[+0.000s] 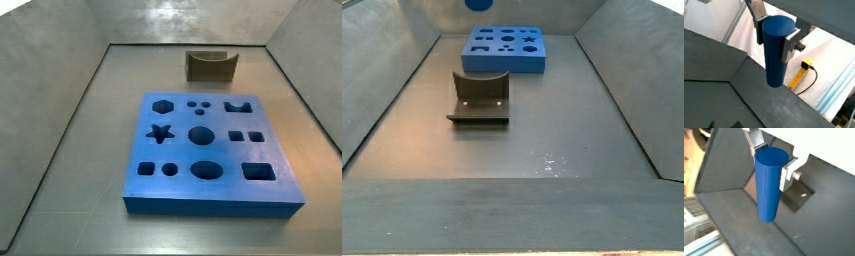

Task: Pick up the round object. Move up. Place the round object on the fixture. Regrasp the round object. Move to above the board. Insert the round object.
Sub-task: Move to above the board.

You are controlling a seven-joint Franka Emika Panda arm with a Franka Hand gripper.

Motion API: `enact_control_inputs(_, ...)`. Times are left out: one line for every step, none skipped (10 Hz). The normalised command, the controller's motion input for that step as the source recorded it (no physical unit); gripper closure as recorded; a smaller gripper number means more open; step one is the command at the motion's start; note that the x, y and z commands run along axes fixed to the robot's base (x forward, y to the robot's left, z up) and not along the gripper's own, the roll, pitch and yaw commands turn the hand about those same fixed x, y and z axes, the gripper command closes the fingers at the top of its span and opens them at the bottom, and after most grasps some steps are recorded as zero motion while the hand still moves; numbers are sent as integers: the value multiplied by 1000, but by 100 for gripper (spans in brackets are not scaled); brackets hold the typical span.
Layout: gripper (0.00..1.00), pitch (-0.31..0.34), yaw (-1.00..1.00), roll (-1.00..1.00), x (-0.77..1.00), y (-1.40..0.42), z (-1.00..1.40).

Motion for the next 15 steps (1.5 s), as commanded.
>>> enact_control_inputs(100,-93,-90,-1000,-669,-1000,232)
enact_control_inputs(100,-109,-90,-1000,-720,-1000,253)
enact_control_inputs(100,-119,-94,-1000,-762,-1000,230)
enact_control_inputs(100,-125,-104,-1000,-784,-1000,246)
enact_control_inputs(100,-127,-110,-1000,-823,-1000,250)
enact_control_inputs(100,-125,-120,-1000,-642,-705,179)
enact_control_inputs(100,-124,-126,-1000,-437,-424,114)
enact_control_inputs(100,-118,-128,-1000,-280,-220,59)
enact_control_inputs(100,-116,-130,-1000,-187,-112,34)
enact_control_inputs(100,-117,-130,-1000,-123,-42,18)
enact_control_inputs(100,-118,-122,-969,-96,-9,7)
enact_control_inputs(100,-99,-89,-746,-84,14,6)
enact_control_inputs(100,-87,-57,-533,-75,22,4)
enact_control_inputs(100,-65,-31,-314,-58,15,2)
enact_control_inputs(100,-47,-18,-204,-45,14,-1)
